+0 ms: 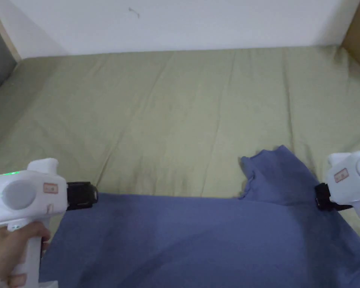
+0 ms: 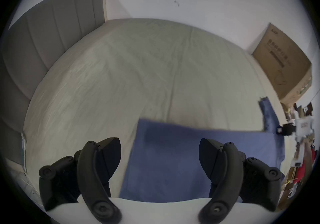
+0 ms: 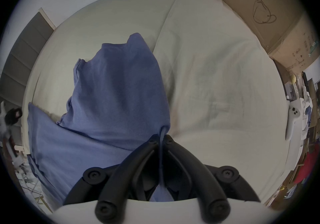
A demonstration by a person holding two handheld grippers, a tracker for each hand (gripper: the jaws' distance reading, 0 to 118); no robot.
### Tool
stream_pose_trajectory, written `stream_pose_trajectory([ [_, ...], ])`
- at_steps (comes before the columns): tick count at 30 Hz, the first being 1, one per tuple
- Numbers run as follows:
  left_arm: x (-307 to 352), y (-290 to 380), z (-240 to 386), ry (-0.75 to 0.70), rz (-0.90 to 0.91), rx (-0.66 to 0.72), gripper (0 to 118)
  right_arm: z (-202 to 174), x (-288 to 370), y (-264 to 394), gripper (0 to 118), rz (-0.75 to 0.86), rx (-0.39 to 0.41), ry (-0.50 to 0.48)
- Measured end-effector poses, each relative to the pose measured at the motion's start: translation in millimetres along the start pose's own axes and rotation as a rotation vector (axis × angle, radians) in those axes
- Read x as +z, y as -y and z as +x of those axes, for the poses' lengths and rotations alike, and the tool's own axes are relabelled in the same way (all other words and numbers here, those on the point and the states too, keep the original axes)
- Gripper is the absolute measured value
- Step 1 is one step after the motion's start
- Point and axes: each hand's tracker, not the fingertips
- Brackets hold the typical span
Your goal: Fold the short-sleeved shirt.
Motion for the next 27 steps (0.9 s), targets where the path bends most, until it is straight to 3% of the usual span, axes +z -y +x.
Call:
stream_pose_trajectory([
  [4, -53.0, -16.0, -1.9, -0.119, -0.118, -0.069, 94, 1.6, 0.8, 1.0, 2, -0.001, -0.018, -0.017],
  [6, -64.3, -12.1, -5.4, -0.095, -0.175, -0.053, 92, 1.5, 0.4, 0.9, 2, 0.002, -0.025, -0.022],
  [7, -59.0, -8.0, -2.3, -0.098, -0.112, -0.058, 89, 1.1, 0.2, 1.8, 2, 0.002, -0.027, -0.023],
  [10, -37.4, -6.9, 0.4, -0.067, -0.088, -0.163, 46, 1.4, 0.8, 0.0, 2, -0.001, -0.02, -0.024],
  [11, -32.0, -10.6, -2.4, -0.053, -0.092, -0.157, 19, 1.8, 4.2, -0.6, 2, 0.0, -0.02, -0.027],
  [12, -29.9, -14.4, -5.3, -0.005, -0.109, -0.14, 4, 2.6, 8.8, -0.3, 2, 0.009, -0.025, -0.033],
  [14, -19.8, -18.8, -11.6, 0.024, -0.112, -0.064, 3, 6.1, 20.8, -0.4, 2, 0.037, -0.046, -0.053],
  [17, 4.8, -17.7, -12.3, 0.029, -0.072, -0.086, 3, 11.5, 48.3, 3.2, 2, 0.068, -0.039, -0.075],
  [27, 134.9, 30.1, -32.9, 0.097, 0.092, -0.132, 3, 22.7, 159.7, 75.4, 2, 0.178, 0.086, -0.104],
])
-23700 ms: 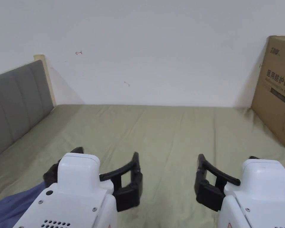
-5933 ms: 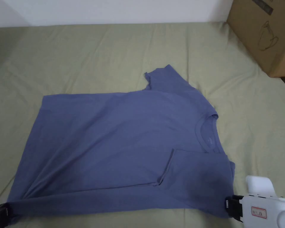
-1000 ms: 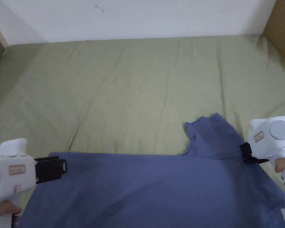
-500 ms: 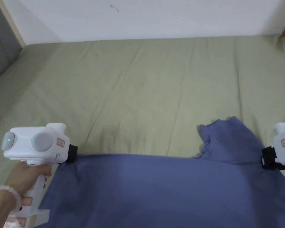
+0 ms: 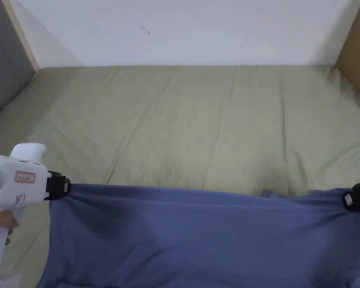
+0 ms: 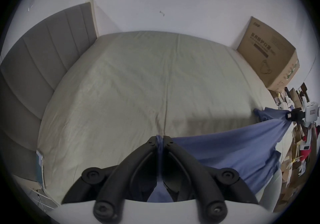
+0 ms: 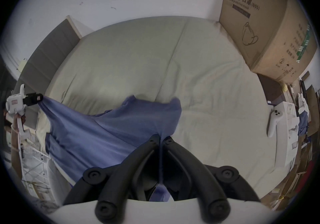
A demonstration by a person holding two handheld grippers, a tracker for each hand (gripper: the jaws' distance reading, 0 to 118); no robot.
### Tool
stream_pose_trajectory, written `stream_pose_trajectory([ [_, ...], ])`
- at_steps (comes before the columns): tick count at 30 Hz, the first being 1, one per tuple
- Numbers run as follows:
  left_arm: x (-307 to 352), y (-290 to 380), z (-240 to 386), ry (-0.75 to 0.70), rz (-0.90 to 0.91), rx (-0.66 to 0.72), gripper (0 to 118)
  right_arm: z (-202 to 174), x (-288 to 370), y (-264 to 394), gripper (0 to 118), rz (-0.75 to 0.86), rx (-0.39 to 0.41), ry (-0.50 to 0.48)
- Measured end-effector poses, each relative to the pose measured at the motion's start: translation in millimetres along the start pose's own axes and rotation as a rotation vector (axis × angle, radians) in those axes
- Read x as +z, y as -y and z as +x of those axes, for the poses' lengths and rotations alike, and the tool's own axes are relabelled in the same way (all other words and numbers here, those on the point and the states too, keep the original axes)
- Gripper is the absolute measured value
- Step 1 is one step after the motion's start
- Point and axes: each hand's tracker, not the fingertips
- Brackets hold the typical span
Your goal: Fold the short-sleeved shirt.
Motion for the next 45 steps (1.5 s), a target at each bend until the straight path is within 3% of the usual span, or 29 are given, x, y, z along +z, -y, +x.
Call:
stream_pose_trajectory([
  [7, 72.6, 95.1, -9.6, 0.003, 0.004, -0.004, 3, -17.0, 51.1, 107.4, 2, -0.049, -0.001, -0.065],
  [14, 53.3, 190.7, -27.8, -0.032, -0.17, 0.067, 3, -31.0, 11.0, 210.7, 2, -0.202, -0.057, -0.077],
  [15, 44.7, 200.8, -27.0, -0.033, -0.194, 0.067, 4, -33.5, 1.3, 218.8, 7, -0.201, -0.067, -0.068],
  [16, 37.3, 208.9, -27.2, -0.04, -0.197, 0.074, 5, -36.1, -5.2, 224.2, 22, -0.194, -0.081, -0.054],
  [17, 33.4, 213.7, -26.1, -0.065, -0.214, 0.08, 7, -38.8, -9.7, 226.7, 42, -0.199, -0.075, -0.039],
  [18, 31.9, 217.3, -26.2, -0.068, -0.206, 0.081, 16, -36.2, -14.4, 227.5, 62, -0.21, -0.066, -0.014],
  [20, 34.2, 221.1, -29.8, -0.08, -0.184, 0.088, 28, -39.9, -8.8, 227.9, 66, -0.206, -0.045, -0.016],
  [22, 43.6, 219.9, -38.7, -0.081, -0.152, 0.101, 55, -43.1, 5.9, 222.9, 68, -0.192, -0.008, 0.013],
  [23, 50.4, 219.6, -36.5, -0.075, -0.14, 0.112, 68, -44.9, 13.8, 219.9, 68, -0.174, 0.014, 0.05],
  [24, 57.4, 218.4, -40.4, -0.064, -0.125, 0.145, 72, -47.2, 24.1, 216.4, 68, -0.137, 0.037, 0.07],
  [27, 91.1, 215.7, -41.3, 0.038, -0.03, 0.248, 73, -63.9, 54.2, 205.1, 65, -0.008, 0.091, 0.106],
  [28, 99.2, 215.9, -44.2, 0.062, -0.01, 0.28, 73, -71.3, 60.9, 201.0, 60, 0.044, 0.095, 0.096],
  [29, 105.8, 216.9, -48.1, 0.081, 0.012, 0.309, 72, -79.2, 65.8, 196.7, 47, 0.087, 0.09, 0.074],
  [31, 117.7, 220.8, -51.7, 0.128, 0.051, 0.367, 72, -102.2, 69.7, 188.0, 36, 0.155, 0.089, -0.002],
  [32, 121.6, 223.7, -54.5, 0.136, 0.07, 0.385, 70, -112.1, 67.9, 185.4, 24, 0.183, 0.078, -0.028],
  [33, 125.8, 228.3, -58.4, 0.14, 0.092, 0.392, 62, -124.3, 63.3, 183.0, 8, 0.204, 0.063, -0.054],
  [34, 128.8, 233.5, -62.3, 0.142, 0.104, 0.399, 47, -134.7, 57.1, 180.8, 4, 0.206, 0.062, -0.076],
  [36, 130.3, 242.6, -62.8, 0.102, 0.103, 0.432, 3, -158.8, 45.8, 179.4, 0, 0.2, 0.069, -0.083],
  [41, 125.7, 270.7, -88.7, 0.185, 0.139, 0.614, 2, -203.0, 20.3, 177.8, 0, 0.155, 0.076, -0.194],
  [43, 117.8, 277.6, -99.4, 0.26, 0.168, 0.729, 9, -215.0, 11.8, 174.9, 0, 0.137, 0.093, -0.215],
  [44, 112.1, 280.1, -104.7, 0.301, 0.159, 0.771, 25, -219.6, 8.3, 172.6, 0, 0.125, 0.101, -0.221],
  [45, 104.2, 282.0, -109.5, 0.332, 0.14, 0.812, 62, -224.7, 4.1, 169.7, 0, 0.115, 0.111, -0.229],
])
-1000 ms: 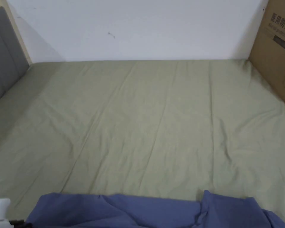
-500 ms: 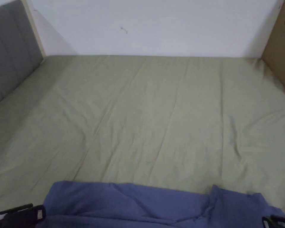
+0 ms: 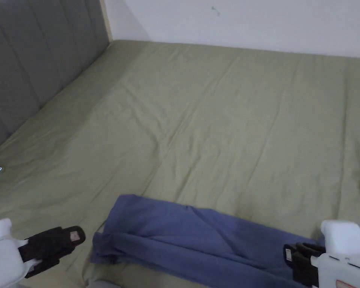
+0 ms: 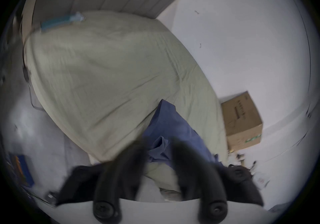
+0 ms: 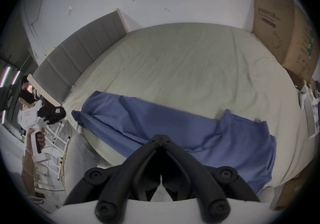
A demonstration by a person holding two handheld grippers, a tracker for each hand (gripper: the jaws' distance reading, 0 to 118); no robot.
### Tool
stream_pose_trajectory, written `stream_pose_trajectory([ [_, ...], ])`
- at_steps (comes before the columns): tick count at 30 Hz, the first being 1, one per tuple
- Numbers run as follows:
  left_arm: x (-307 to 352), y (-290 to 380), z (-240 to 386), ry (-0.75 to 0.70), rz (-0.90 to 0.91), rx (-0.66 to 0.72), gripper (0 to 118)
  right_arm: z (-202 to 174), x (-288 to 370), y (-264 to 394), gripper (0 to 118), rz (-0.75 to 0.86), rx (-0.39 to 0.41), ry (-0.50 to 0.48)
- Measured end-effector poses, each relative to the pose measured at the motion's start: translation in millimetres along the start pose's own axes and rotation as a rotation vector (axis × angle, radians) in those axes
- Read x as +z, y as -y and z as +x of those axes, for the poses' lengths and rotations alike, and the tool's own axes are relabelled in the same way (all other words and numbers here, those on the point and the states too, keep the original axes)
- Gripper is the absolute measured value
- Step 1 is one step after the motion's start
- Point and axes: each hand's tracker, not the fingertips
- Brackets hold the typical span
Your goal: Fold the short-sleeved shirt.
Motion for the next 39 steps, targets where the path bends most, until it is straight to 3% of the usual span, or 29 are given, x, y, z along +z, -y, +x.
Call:
stream_pose_trajectory([
  [1, -7.3, -0.4, -5.6, 0.016, -0.01, 0.025, 87, -3.1, -4.1, -3.3, 0, -0.006, 0.006, -0.003],
  [2, -15.5, 0.2, -7.5, 0.032, -0.024, 0.032, 101, -5.5, -6.8, -6.3, 0, -0.011, 0.008, -0.004],
  [10, -83.8, 1.7, -40.1, 0.169, -0.232, 0.214, 102, -16.9, -24.1, -19.4, 0, -0.043, 0.04, -0.014],
  [17, -88.1, -6.4, -46.8, 0.218, -0.211, 0.208, 102, -14.6, -29.8, -20.8, 0, -0.056, 0.001, -0.04],
  [19, -86.5, -10.2, -43.7, 0.172, -0.223, 0.18, 94, -14.5, -31.2, -19.9, 0, -0.064, -0.008, -0.036],
  [20, -86.5, -10.2, -43.2, 0.13, -0.224, 0.155, 81, -14.2, -31.1, -19.2, 0, -0.064, -0.012, -0.037],
  [22, -91.9, -9.6, -53.9, 0.001, -0.238, 0.129, 14, -13.1, -31.5, -16.9, 0, -0.069, -0.024, -0.054],
  [24, -96.5, -7.1, -68.2, 0.125, -0.234, 0.264, 11, -12.1, -31.9, -14.6, 0, -0.075, -0.032, -0.056],
  [25, -95.9, -7.7, -68.1, 0.106, -0.22, 0.295, 10, -11.2, -31.4, -12.9, 0, -0.078, -0.033, -0.052],
  [29, -93.3, -9.2, -49.3, 0.033, -0.196, 0.146, 10, -1.2, -24.0, -8.1, 0, -0.075, -0.056, -0.039],
  [33, -77.6, -14.7, -13.5, 0.107, -0.133, 0.119, 10, 14.0, -13.2, -3.7, 0, -0.057, -0.101, -0.023],
  [39, -67.2, -13.0, 103.3, 0.183, -0.119, -0.166, 10, 43.3, 7.2, 8.3, 0, -0.028, -0.205, -0.019],
])
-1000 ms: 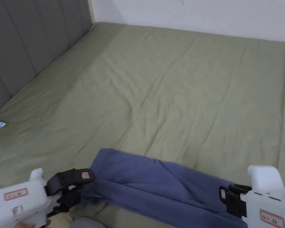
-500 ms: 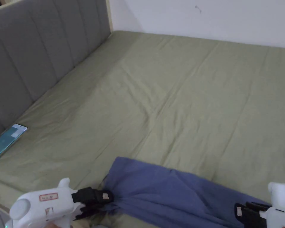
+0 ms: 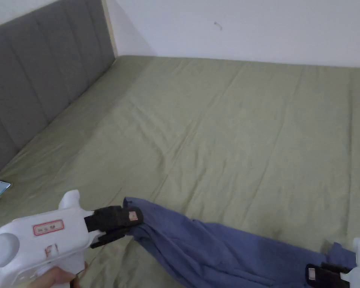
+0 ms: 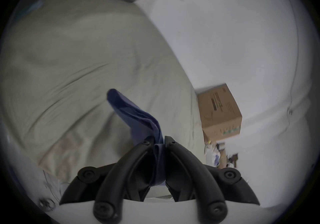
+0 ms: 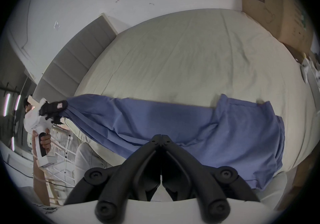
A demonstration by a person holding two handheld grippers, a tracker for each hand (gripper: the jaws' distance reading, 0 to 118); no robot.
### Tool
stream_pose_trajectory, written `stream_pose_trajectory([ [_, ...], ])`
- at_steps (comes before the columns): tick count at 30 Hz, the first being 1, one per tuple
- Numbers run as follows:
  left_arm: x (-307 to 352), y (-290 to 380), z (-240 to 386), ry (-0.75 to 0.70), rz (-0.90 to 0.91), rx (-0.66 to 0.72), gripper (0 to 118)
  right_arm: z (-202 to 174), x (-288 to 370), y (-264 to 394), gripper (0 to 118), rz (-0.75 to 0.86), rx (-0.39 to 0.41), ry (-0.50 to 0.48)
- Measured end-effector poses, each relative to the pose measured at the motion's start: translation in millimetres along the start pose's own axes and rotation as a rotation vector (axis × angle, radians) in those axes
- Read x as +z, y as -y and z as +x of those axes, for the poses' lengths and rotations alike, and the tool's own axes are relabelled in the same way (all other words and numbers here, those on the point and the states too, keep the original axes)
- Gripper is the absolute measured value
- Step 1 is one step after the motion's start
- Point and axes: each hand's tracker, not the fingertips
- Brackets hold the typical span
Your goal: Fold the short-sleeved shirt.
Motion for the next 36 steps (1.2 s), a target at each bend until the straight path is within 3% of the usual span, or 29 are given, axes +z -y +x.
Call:
stream_pose_trajectory([
  [6, -68.4, 31.0, 129.5, 0.078, -0.201, -0.403, 10, 27.4, 31.9, 14.3, 0, 0.06, -0.054, 0.057],
  [12, -157.9, 107.3, 192.9, 0.127, -0.514, -0.678, 10, 56.1, 66.6, 31.4, 0, 0.107, -0.079, 0.129],
  [17, -222.6, 163.6, 178.9, 0.077, -0.658, -0.631, 11, 83.0, 76.5, 45.1, 0, 0.125, -0.191, 0.144],
  [18, -230.6, 171.0, 172.3, 0.044, -0.652, -0.623, 23, 87.4, 76.3, 46.9, 0, 0.125, -0.215, 0.135],
  [21, -244.1, 184.9, 156.6, -0.067, -0.695, -0.629, 102, 94.7, 78.1, 52.4, 0, 0.121, -0.245, 0.134],
  [22, -238.8, 184.6, 154.0, -0.071, -0.688, -0.628, 103, 94.8, 78.8, 53.5, 0, 0.12, -0.244, 0.138],
  [26, -193.2, 156.5, 159.3, 0.026, -0.586, -0.535, 103, 95.4, 79.4, 55.5, 0, 0.11, -0.225, 0.16],
  [29, -151.8, 121.6, 157.7, 0.181, -0.474, -0.441, 103, 95.1, 78.8, 59.8, 0, 0.107, -0.221, 0.144],
  [30, -147.4, 114.0, 155.5, 0.17, -0.446, -0.414, 97, 94.9, 77.4, 61.0, 0, 0.106, -0.224, 0.134],
  [31, -146.9, 108.2, 155.8, 0.112, -0.427, -0.414, 85, 94.1, 76.1, 62.4, 0, 0.105, -0.228, 0.13],
  [32, -147.8, 105.4, 153.5, 0.058, -0.422, -0.445, 64, 93.4, 75.0, 63.6, 0, 0.104, -0.229, 0.125],
  [33, -150.7, 105.8, 151.7, -0.006, -0.412, -0.495, 30, 92.8, 73.8, 64.6, 0, 0.103, -0.228, 0.121],
  [34, -154.9, 110.0, 150.3, -0.079, -0.395, -0.543, 15, 93.1, 72.3, 65.6, 0, 0.101, -0.229, 0.121],
  [36, -169.4, 123.6, 147.1, -0.13, -0.379, -0.527, 13, 93.8, 72.1, 67.2, 0, 0.104, -0.234, 0.116],
])
